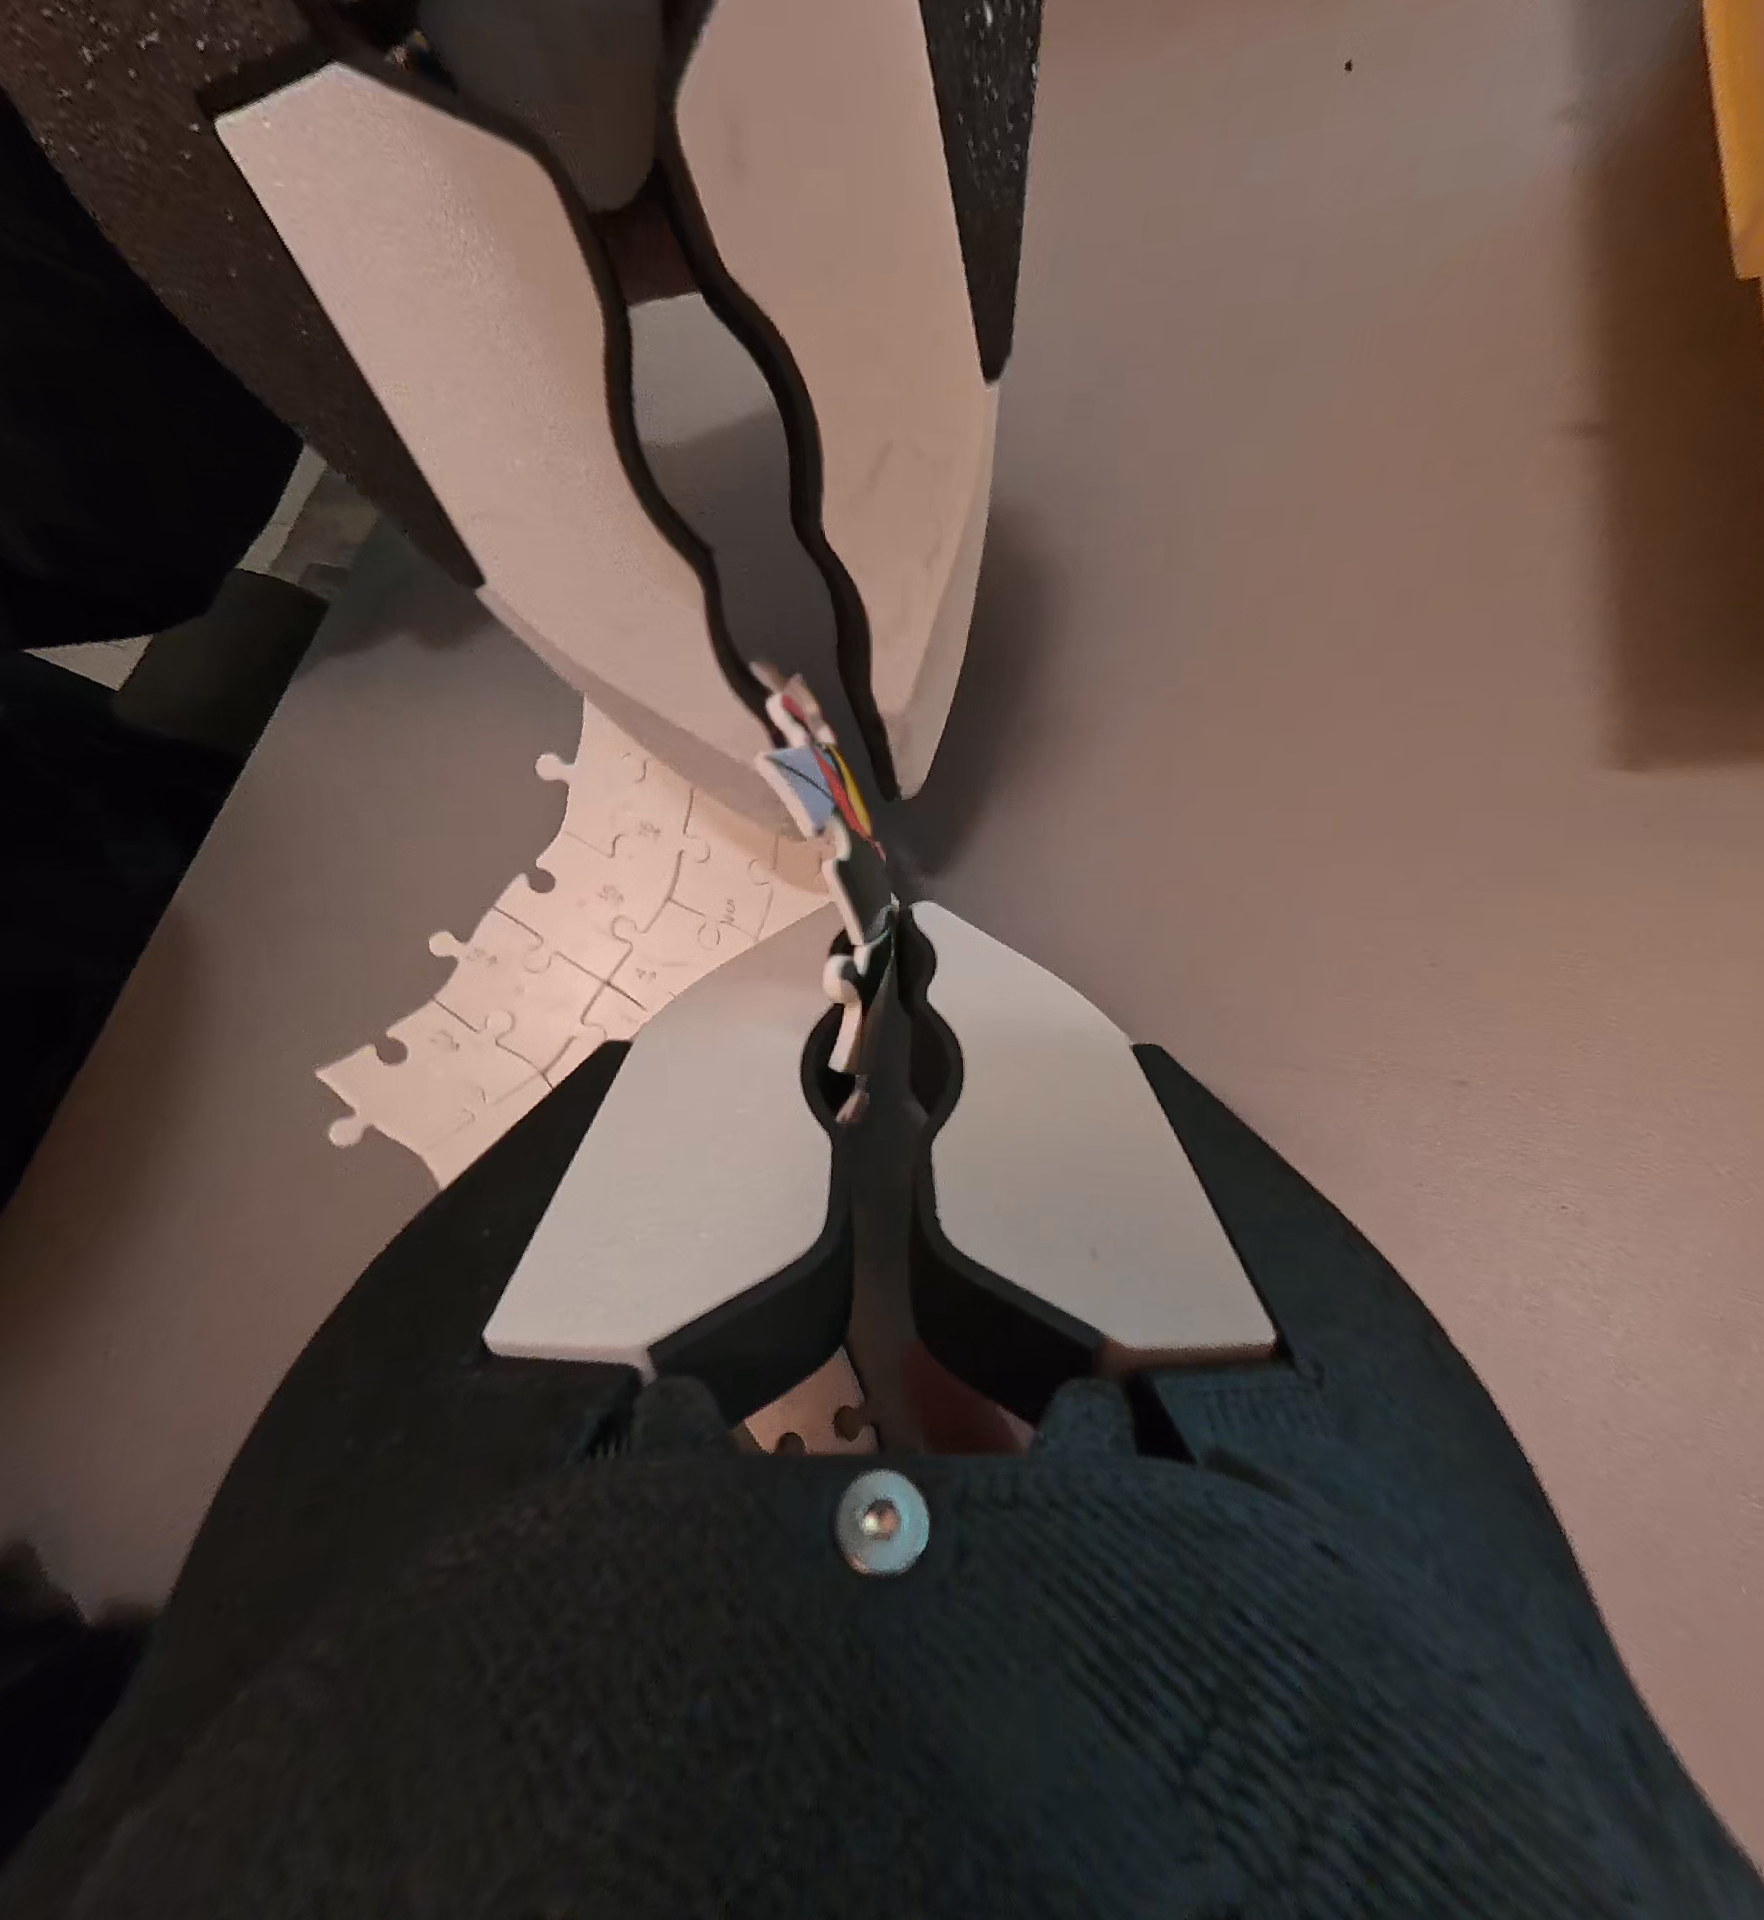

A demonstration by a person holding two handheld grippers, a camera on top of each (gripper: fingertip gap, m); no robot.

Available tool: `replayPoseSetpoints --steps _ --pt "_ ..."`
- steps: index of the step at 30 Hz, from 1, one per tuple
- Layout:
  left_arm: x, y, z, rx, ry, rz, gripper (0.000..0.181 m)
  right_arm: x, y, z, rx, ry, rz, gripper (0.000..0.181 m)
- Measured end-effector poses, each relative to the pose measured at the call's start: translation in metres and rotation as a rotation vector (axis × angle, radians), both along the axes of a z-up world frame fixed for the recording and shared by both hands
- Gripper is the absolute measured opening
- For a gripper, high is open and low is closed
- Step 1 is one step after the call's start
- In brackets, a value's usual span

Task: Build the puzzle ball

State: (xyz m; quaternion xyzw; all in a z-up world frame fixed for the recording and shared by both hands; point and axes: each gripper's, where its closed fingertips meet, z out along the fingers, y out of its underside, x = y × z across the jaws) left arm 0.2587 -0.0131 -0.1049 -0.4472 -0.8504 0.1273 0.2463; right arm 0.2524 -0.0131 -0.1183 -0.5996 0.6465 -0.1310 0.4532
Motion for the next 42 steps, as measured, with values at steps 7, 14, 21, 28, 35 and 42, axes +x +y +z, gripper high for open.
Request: replayPoseSetpoints --steps 7,14,21,28,35,42 --pt "0.0053 -0.0045 -0.0054 -0.023 -0.117 0.018 0.012 -0.0003 -0.001 -0.0013 0.017 0.033 -0.022 0.005" --pt "0.0033 -0.0039 -0.0052 -0.067 -0.183 -0.018 0.004 -0.0003 -0.0028 -0.0004 0.012 0.028 -0.031 0.005" --pt "0.0039 -0.0056 -0.0052 -0.072 -0.19 -0.009 0.005 -0.0001 -0.0041 0.0001 -0.014 0.019 -0.03 0.005" --pt "0.0019 -0.0066 -0.0037 -0.035 -0.139 0.019 0.003 -0.0006 -0.006 0.0011 -0.072 0.007 -0.025 0.005" --pt "0.0026 -0.0079 -0.0047 -0.025 -0.144 0.024 0.005 -0.0003 -0.0078 0.0003 -0.047 0.03 -0.041 0.005" --pt "0.0019 -0.0019 -0.0082 -0.011 -0.181 -0.044 0.004 0.0023 -0.0036 0.0039 -0.028 0.008 -0.028 0.005"
